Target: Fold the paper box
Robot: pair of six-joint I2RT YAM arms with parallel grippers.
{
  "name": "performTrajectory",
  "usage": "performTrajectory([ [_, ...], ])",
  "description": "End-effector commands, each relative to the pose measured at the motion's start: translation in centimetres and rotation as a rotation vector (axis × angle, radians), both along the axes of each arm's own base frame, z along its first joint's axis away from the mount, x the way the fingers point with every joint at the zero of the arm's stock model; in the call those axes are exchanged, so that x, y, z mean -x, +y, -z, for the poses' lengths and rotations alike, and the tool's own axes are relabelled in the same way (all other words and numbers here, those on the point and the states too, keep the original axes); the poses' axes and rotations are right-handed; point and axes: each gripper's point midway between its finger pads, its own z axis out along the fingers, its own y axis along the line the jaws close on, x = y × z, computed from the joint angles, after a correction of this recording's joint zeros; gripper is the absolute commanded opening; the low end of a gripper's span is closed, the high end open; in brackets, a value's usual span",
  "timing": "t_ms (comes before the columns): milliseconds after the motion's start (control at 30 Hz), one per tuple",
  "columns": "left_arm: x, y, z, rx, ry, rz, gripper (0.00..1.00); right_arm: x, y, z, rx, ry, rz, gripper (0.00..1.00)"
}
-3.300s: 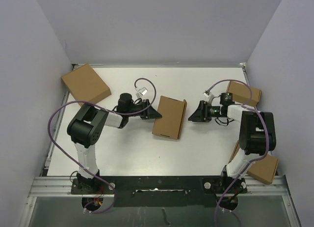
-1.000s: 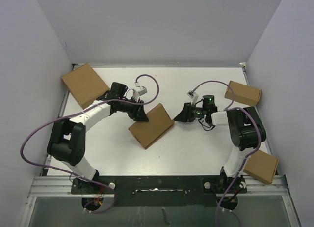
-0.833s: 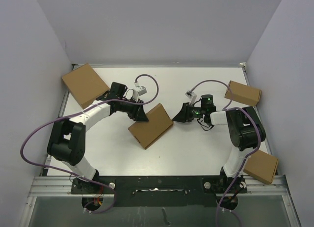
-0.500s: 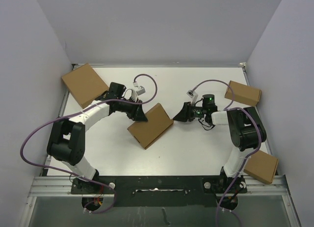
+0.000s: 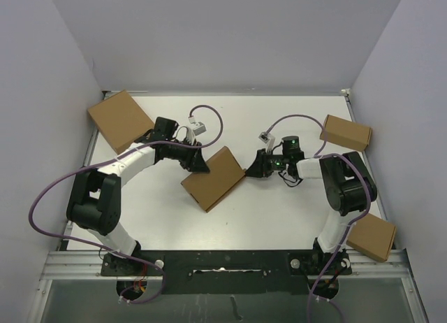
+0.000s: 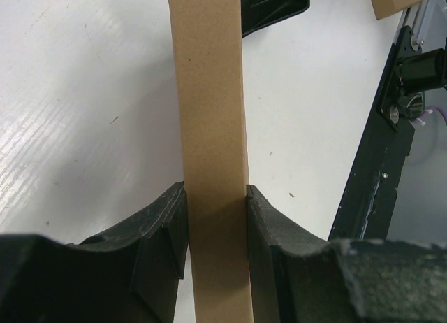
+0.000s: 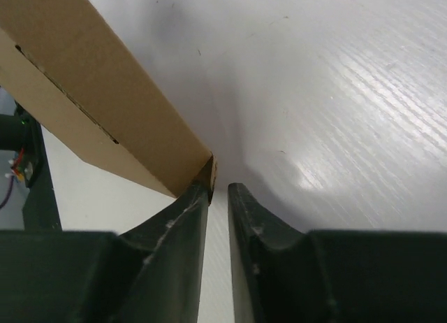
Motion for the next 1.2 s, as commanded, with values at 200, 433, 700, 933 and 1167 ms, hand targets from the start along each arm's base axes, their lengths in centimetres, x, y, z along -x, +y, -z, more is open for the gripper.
performTrajectory([
  [200, -1.7, 0.8, -0.5, 0.053, -0.060, -0.026, 0.17, -0.8, 1.4, -3.4, 0.060, -0.281, -0.094, 0.00],
  [433, -1.9, 1.2, -0.1, 0.102, -0.025, -0.062, 0.17, -0.5, 2.1, -4.0, 0.083, -0.367, -0.113, 0.00],
  [700, -2.2, 1.6, 0.9, 0.145, 0.019, -0.107, 0.16, -0.3, 2.7, -4.2, 0.113, -0.436, -0.128, 0.00],
  [933, -1.7, 1.7, 1.9, 0.152, 0.050, -0.149, 0.16, -0.1, 2.9, -3.7, 0.135, -0.449, -0.136, 0.00],
  [1167, -1.9, 2.3, 2.3, 0.164, 0.072, -0.179, 0.15, 0.2, 3.1, -3.4, 0.141, -0.448, -0.147, 0.00],
])
